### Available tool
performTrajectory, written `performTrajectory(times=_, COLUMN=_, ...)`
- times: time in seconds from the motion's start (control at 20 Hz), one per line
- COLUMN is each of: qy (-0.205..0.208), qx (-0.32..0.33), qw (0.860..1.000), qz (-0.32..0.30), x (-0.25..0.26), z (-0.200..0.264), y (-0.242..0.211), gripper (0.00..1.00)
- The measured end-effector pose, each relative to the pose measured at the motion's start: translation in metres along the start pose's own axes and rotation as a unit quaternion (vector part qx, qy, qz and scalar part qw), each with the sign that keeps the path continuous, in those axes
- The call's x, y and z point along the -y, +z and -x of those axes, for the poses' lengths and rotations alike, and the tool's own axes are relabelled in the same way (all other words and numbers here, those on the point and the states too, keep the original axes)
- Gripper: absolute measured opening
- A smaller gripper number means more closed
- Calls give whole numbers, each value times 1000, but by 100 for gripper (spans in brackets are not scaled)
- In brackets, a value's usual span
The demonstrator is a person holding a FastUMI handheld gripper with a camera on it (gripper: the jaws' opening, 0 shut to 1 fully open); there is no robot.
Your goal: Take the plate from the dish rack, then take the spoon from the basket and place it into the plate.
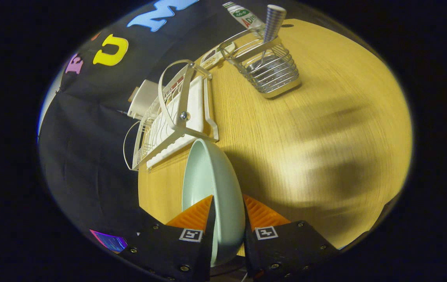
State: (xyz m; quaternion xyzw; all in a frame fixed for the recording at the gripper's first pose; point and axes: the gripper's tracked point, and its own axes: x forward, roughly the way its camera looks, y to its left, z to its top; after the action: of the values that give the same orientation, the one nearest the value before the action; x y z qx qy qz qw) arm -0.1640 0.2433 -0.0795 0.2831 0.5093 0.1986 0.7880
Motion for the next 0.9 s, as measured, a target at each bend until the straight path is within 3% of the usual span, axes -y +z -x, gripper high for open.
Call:
performTrajectory(times=0.25, qy=-8, qx=28, qw=1000, qz=8, x=15, z=21, y=17, gripper=40)
performTrajectory(times=0.45, qy=-28, qx=113, qw=990, qz=79, x=15, z=56, y=54, gripper=40)
performTrajectory(times=0.55, qy=-43, qx=167, qw=976, qz=136, x=9, z=78, y=78, gripper=40)
performTrajectory(times=0.7, qy=-61, qx=252, qw=942, qz=212, x=-7, z=115, y=117, gripper=40)
performTrajectory(times=0.8, qy=-74, qx=307, qw=918, qz=239, x=-17, z=138, y=141, gripper=40)
performTrajectory(times=0.9, qy=-89, qx=343, qw=900, qz=253, x=-22, z=154, y=156, gripper=47)
